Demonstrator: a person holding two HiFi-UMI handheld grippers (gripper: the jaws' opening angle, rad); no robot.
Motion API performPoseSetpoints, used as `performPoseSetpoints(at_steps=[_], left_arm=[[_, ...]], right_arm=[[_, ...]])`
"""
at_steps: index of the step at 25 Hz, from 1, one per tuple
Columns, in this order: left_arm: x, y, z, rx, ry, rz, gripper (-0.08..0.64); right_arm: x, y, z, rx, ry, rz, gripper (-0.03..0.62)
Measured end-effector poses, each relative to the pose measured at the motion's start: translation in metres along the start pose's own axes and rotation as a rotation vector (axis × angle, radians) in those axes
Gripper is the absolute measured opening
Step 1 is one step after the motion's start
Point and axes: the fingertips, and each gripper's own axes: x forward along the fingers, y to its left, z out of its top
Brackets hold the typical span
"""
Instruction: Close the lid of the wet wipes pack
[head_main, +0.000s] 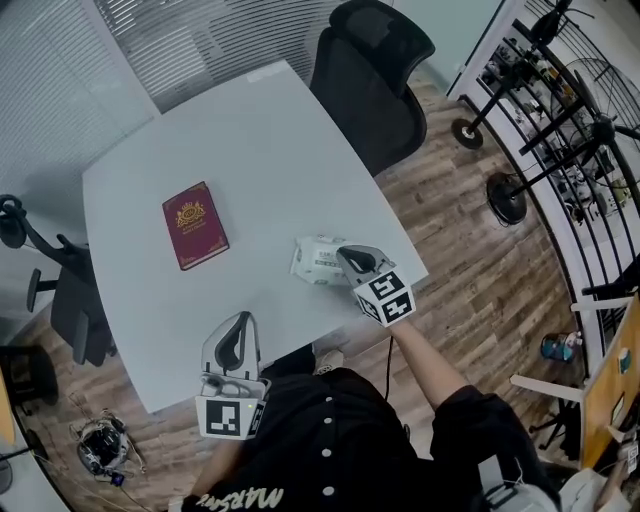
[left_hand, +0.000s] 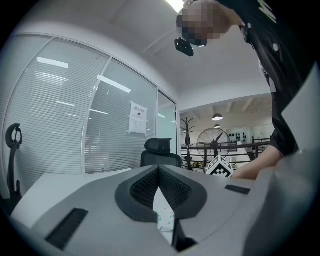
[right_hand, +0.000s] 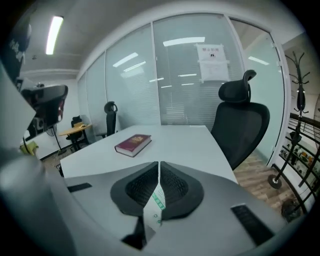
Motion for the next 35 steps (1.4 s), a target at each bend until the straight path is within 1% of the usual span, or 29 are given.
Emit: performPoseSetpoints(at_steps=[5, 7, 9, 12, 15, 20, 24, 27, 31, 35], left_arm=[[0.011, 0.003, 0.009, 0.008, -0.033, -0.01, 0.008], [0.016, 0.004, 0.012, 0.01, -0.045, -0.014, 0.008], [0.02, 0.004, 0.015, 0.011, -0.055, -0.017, 0.008], [0.024, 0.006, 0.019, 0.01, -0.067, -0.014, 0.008], [0.026, 0.011, 0.024, 0.012, -0.081, -0.009, 0.008], [0.027, 0.016, 0.03, 0.034, -0.102, -0.008, 0.008], [0.027, 0.017, 0.034, 0.036, -0.119, -0.003, 0.008], [0.025, 0.02, 0.038, 0.046, -0.129, 0.001, 0.008], [0.022, 0.023, 0.044, 0.091, -0.145, 0.005, 0.008], [0.021, 0.032, 0.047, 0.095, -0.147, 0.02, 0.008]], right_arm=[[-0.058, -0.001, 0.049, 0.066, -0.179, -0.047, 0.037], [-0.081, -0.004, 0.065, 0.076, -0.24, -0.073, 0.037], [-0.103, -0.006, 0.078, 0.066, -0.294, -0.096, 0.037], [-0.131, -0.008, 0.092, 0.017, -0.365, -0.125, 0.037], [-0.152, -0.013, 0.099, -0.01, -0.404, -0.17, 0.037], [-0.186, -0.017, 0.111, 0.022, -0.484, -0.246, 0.037], [-0.211, -0.011, 0.12, 0.017, -0.543, -0.296, 0.037], [-0.227, -0.01, 0.124, 0.008, -0.568, -0.339, 0.037], [-0.242, -0.01, 0.129, 0.02, -0.598, -0.38, 0.037], [-0.252, -0.008, 0.139, -0.007, -0.625, -0.409, 0.037]])
